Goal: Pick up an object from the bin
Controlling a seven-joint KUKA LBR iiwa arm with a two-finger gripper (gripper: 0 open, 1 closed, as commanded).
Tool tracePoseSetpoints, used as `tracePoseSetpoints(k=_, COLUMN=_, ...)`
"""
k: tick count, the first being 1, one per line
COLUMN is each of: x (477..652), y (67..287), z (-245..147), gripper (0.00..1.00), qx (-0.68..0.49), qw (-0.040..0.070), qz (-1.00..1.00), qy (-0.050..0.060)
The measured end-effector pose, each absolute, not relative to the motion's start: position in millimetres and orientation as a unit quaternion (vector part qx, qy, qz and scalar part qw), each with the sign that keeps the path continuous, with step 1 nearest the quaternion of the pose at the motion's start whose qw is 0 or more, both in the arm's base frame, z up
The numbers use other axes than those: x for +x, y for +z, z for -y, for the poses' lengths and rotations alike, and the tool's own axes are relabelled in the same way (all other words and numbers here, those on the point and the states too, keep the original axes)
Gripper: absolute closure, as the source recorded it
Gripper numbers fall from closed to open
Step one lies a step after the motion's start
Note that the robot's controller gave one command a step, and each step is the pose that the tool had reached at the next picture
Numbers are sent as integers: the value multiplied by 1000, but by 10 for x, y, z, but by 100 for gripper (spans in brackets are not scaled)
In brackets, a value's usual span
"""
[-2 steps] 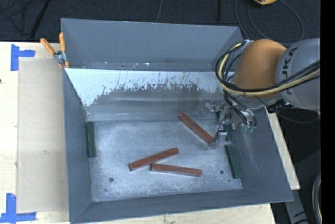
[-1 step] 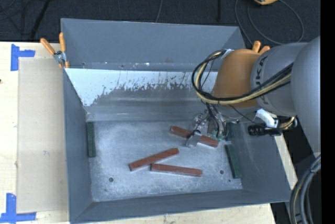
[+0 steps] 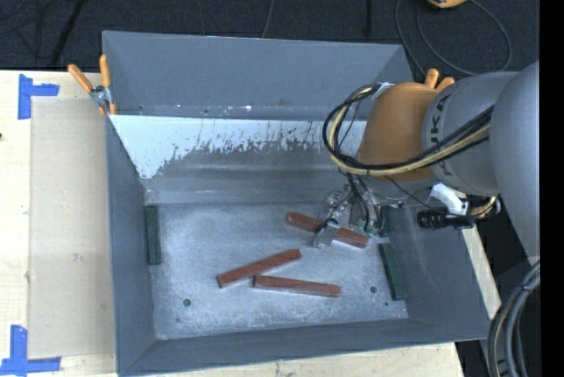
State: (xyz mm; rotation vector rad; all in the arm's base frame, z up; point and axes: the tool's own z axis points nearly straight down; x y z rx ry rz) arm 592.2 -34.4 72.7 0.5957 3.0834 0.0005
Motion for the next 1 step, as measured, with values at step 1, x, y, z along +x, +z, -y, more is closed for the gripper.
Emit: tracePoseSetpoints(k=1, x=5862, y=2380, z=202, gripper=100, qx=199, qw=3, qz=-980, qy=1)
